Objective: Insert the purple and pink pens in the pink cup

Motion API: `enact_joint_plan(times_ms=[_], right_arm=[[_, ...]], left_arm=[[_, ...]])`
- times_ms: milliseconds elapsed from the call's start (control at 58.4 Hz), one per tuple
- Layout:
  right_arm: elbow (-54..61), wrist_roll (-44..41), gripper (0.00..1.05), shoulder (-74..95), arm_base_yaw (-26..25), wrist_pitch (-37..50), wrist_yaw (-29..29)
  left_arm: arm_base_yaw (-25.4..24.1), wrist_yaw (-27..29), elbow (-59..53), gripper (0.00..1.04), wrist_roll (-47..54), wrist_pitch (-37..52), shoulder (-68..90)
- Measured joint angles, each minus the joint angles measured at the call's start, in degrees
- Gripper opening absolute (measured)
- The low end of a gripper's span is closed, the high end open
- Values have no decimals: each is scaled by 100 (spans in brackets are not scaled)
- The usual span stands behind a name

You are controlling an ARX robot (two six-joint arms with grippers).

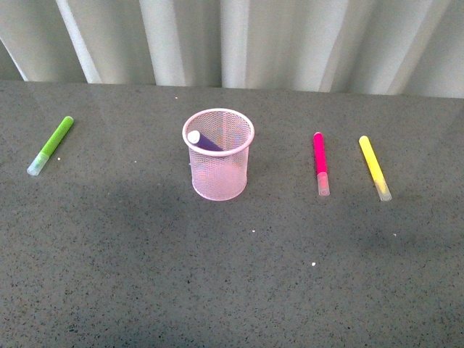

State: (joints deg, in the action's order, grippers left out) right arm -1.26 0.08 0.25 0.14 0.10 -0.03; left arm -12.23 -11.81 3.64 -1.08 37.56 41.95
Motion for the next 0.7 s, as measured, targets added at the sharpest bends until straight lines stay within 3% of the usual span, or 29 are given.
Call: enact_joint_plan(times_ms=[154, 325, 411, 702], right_arm=[[0, 0, 98, 0, 0, 0, 0], [0, 0, 98, 0, 0, 0, 0], [0, 0, 98, 0, 0, 0, 2], [0, 0, 98, 0, 0, 0, 0]], left_arm=[[339, 337, -310, 4, 44, -96, -428], [614, 616, -313, 4, 66, -710, -1104], [1054, 1150, -313, 4, 63, -1036, -1464], [1222, 1174, -313, 4, 66, -1808, -2264]])
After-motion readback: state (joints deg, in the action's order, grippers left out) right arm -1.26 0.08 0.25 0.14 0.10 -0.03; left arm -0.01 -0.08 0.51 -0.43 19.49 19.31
